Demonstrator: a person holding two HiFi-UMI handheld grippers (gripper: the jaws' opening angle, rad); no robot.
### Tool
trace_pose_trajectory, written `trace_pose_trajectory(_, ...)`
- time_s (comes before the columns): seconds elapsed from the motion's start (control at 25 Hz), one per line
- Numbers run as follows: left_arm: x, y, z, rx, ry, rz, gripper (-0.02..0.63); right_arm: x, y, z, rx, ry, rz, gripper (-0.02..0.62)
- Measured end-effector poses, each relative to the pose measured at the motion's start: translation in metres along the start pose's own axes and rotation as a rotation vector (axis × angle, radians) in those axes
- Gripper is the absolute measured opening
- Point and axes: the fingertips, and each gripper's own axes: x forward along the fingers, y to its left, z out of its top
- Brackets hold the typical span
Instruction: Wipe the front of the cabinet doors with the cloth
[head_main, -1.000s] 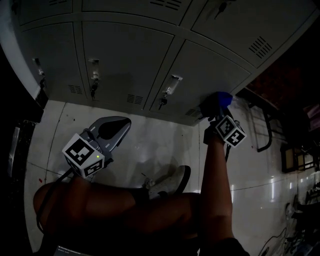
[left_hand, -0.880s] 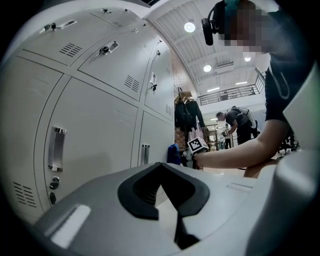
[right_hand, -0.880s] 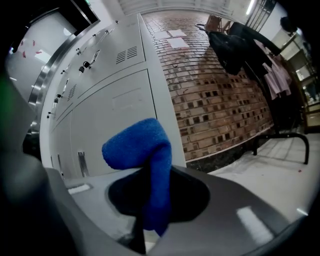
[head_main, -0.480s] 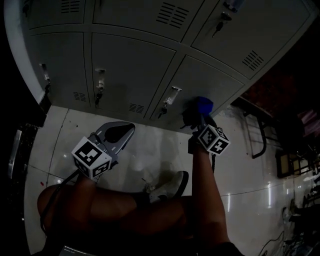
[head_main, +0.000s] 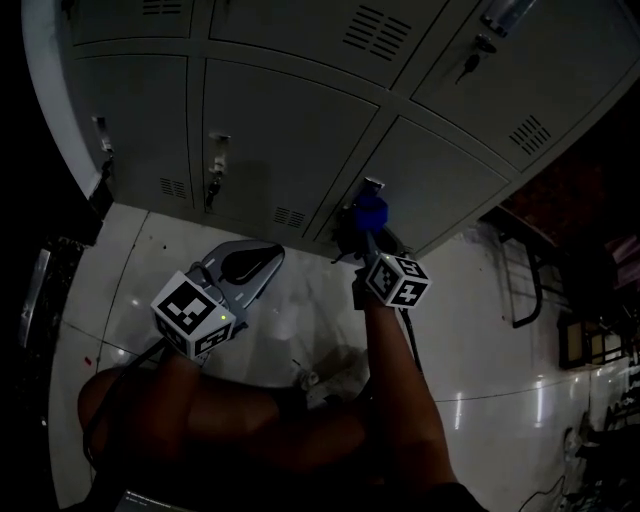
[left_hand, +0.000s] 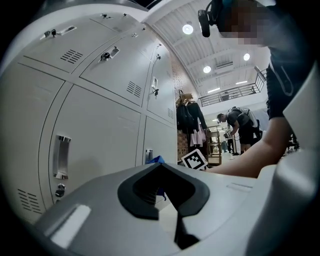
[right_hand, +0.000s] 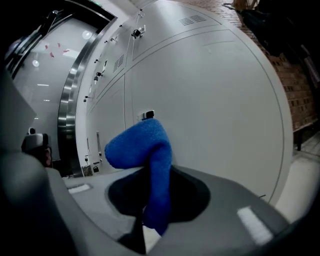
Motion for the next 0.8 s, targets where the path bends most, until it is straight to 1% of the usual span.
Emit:
trace_pose_trajectory(0.2,0.001,0.002,-0.002,-0.003,0.007,0.005,0.006,0.011,0.002,-0.002,0.017,-0.011,0.014,0.069)
trace_pose_trajectory(0.32,0.001,0.003,-0.004,-0.002,0.012,0.009,0.006,0.010,-0.004,-0.004,-0.013,-0.006,-0.004,0.069)
trace_pose_trajectory(0.44,0.001,0.001,-0.006,-0.003,0.016,0.006,0.006,0.004,-0.017,-0.005,-0.033,0.004,-0.048,0.069)
trace_pose_trajectory(0.6,0.001,-0.001,-0.007,-0.002,0.022,0.005,0.006,-0.007,-0.038,-0.007,-0.026,0.006,-0.108,0.069)
trace_pose_trajectory(0.8,0.003,-0.002,-0.007,-0.001,0.023,0.002,0.006,-0.028,-0.077,-0.008,0.033,-0.012,-0.205,0.069)
